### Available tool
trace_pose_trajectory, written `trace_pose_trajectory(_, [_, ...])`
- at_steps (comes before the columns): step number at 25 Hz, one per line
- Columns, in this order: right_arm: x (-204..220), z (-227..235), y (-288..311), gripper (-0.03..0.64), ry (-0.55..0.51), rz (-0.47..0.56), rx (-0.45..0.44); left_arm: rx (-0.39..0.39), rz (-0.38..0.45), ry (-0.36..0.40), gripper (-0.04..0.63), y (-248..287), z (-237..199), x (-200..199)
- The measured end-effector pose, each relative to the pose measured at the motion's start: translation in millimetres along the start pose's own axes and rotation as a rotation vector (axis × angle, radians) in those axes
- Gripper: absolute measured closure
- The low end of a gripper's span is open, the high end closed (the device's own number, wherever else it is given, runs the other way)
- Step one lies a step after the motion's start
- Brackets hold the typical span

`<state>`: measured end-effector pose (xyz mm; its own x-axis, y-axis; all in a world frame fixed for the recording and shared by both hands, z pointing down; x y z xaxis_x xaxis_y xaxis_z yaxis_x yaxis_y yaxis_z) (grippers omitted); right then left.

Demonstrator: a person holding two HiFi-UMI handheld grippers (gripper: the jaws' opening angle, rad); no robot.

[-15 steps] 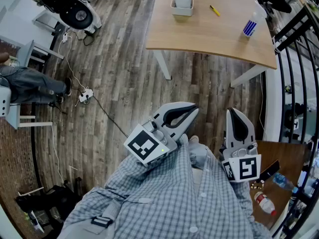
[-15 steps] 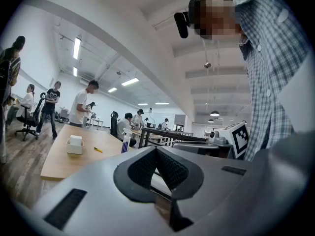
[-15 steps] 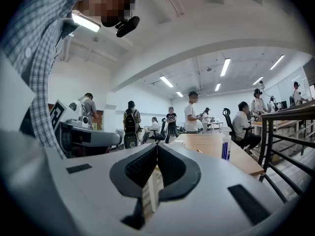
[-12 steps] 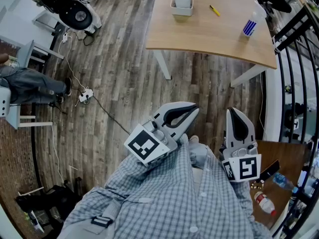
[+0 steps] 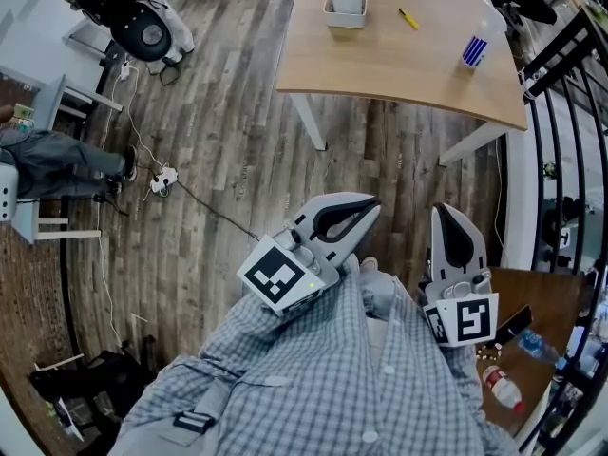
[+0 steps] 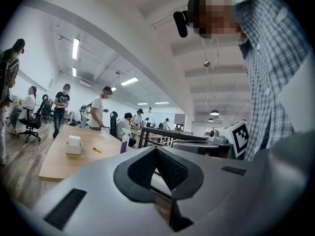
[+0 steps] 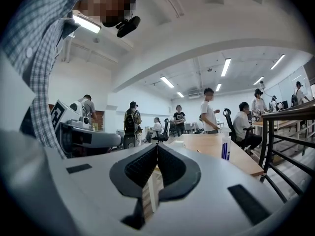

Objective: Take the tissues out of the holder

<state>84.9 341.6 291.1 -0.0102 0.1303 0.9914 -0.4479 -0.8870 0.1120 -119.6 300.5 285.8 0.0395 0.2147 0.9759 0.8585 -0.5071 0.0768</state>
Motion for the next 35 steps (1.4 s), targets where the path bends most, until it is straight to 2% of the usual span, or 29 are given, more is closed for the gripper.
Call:
trace_pose_trajectory(4, [-3.0,4.3,-5.3,0.604,0.073,0.053,0.000,0.000,-0.003,0.001,0.589,2.4,6.6,-0.5])
trace_pose_trajectory(9, [-2.0,8.0,-8.1,0.604,0.018,0.031,-0.019,-0.023,-0.004,0.016,0.589,4.8,9.9,-3.1])
trace_pose_trajectory(13, [-5.8,8.4,-9.4,0.604,0.006,0.030,-0.031,-0.064,0.013,0.045,0.589,1.0,8.4,-5.1])
trace_pose_trajectory(23, [2.4,19.1,-26.2,0.604,-0.014,0.018,-0.064,-0.126,0.044,0.058,0.589,-1.4,24.3,-3.9])
trace_pose_trajectory(26, [-0.1,20.3,-29.2,0.604,0.000,0.058,-0.062,-0.136,0.041,0.061,0.589,-0.6,30.5,-2.0])
trace_pose_trajectory(35, [7.4,30.6,-48.5,0.604,-0.022,0.046,-0.054,-0.139,0.085,-0.009,0.589,1.2,44.0,-0.1])
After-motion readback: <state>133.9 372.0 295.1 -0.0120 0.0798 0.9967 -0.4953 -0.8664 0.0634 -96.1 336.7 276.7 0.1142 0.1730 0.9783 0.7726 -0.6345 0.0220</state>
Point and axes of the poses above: the fingertips, and each gripper's own axes: y forward along the fingers, z to its right, x out of its underside, the point moved 9 cm from there along -y, backward along the fingers
